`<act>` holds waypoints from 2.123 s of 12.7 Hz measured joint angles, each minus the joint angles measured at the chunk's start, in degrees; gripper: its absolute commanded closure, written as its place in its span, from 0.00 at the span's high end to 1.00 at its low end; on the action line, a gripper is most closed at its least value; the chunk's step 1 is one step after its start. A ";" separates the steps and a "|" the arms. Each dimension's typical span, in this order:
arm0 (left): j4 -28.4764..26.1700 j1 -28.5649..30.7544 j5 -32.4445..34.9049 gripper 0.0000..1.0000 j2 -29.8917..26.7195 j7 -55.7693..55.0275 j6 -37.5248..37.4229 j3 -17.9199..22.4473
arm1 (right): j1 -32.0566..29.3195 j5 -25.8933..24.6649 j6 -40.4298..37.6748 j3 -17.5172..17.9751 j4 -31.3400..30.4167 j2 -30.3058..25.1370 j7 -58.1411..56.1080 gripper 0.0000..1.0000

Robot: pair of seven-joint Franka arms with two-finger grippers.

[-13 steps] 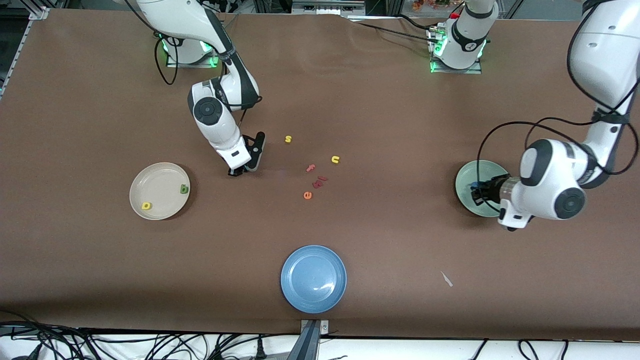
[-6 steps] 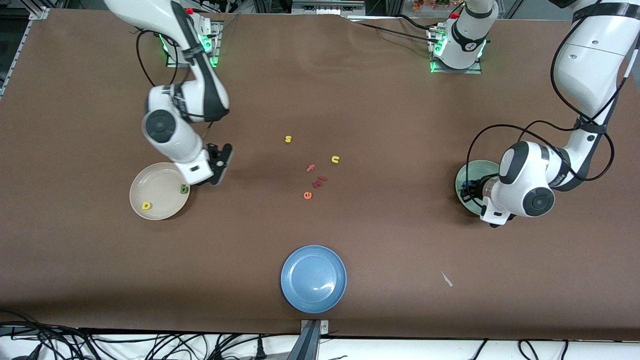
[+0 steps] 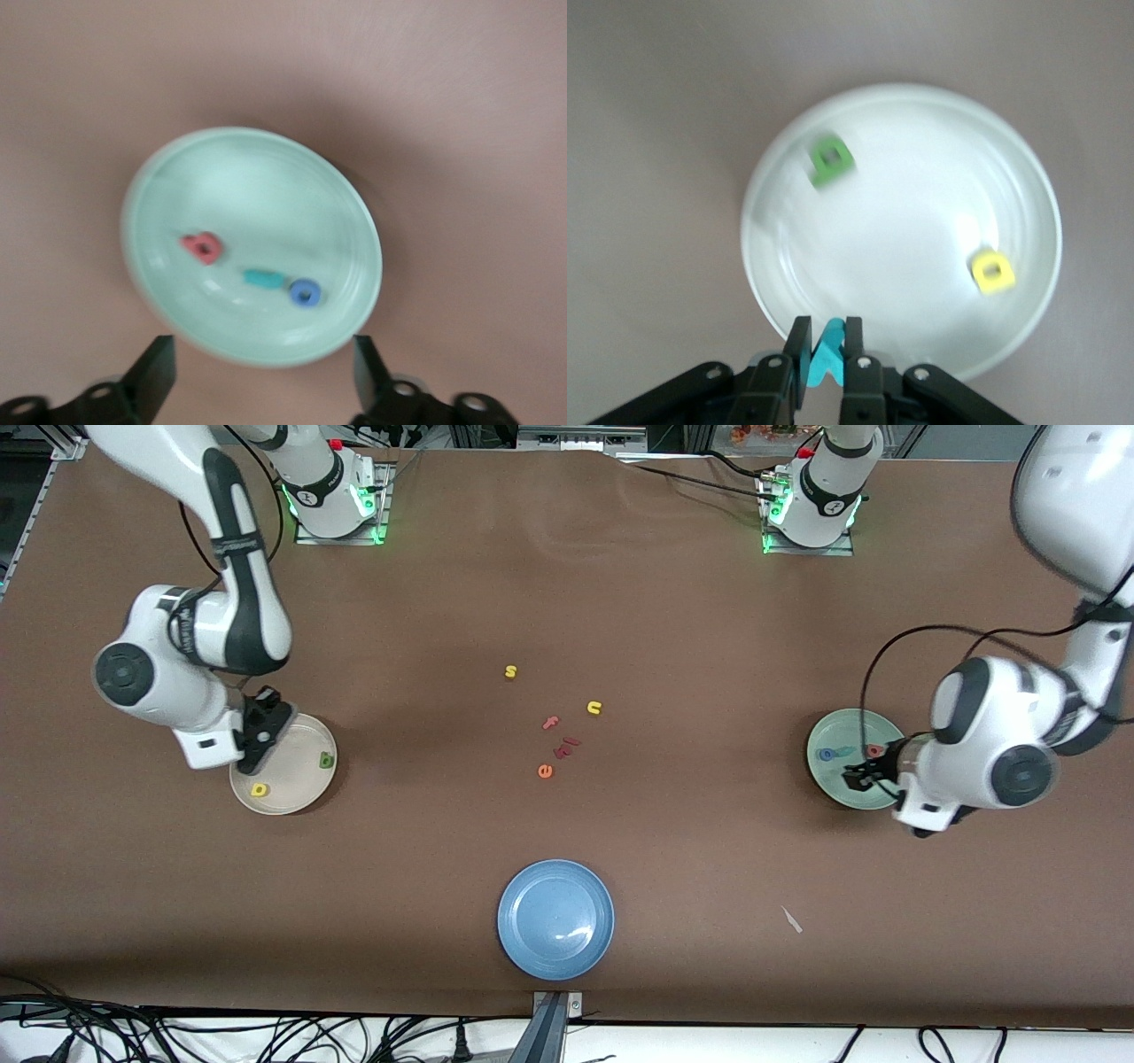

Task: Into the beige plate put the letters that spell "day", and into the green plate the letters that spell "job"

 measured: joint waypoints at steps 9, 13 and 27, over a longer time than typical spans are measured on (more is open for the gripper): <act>21.08 0.51 -2.29 1.00 -8.89 27.62 -15.62 -0.01 | -0.32 3.05 -12.15 0.69 13.31 2.10 0.03 1.00; 21.53 0.11 -2.31 1.00 -11.14 28.29 -16.30 -0.34 | -0.29 3.18 -18.07 0.69 18.18 2.09 9.57 1.00; 19.60 -12.44 -5.84 1.00 -17.08 28.93 -21.72 17.99 | -18.69 -11.42 -30.53 34.34 18.10 -16.34 71.11 1.00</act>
